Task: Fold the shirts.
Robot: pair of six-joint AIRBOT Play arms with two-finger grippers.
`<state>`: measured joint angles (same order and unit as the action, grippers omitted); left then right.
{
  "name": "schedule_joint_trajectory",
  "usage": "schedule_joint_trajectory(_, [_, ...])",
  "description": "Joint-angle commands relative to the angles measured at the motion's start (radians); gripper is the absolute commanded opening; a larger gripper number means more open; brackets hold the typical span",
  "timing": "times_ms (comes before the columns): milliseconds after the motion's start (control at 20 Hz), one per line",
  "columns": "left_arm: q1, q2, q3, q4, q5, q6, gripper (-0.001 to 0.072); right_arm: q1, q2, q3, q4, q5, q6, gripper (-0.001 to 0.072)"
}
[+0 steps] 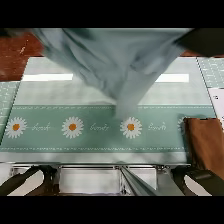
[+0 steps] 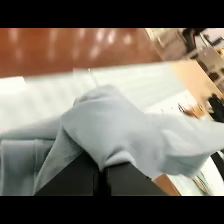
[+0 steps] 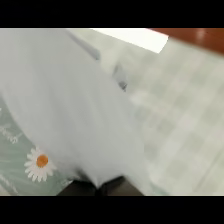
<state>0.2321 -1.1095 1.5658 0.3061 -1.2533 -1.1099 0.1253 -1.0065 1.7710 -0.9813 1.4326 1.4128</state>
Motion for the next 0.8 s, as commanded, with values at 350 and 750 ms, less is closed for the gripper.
schedule_joint_trajectory(350, [0.191, 0.441, 0.237, 0.175, -0.098, -0.074, 0.0023, -0.004, 0.264, 0.224, -0.077, 0.081, 0.031, 0.0017])
schedule_joint_trajectory(750, [0.134, 0.552, -0.042, 0.241, -0.189, -0.092, 0.0023, -0.004, 0.188, 0.219, -0.143, 0.2, 0.026, 0.0017])
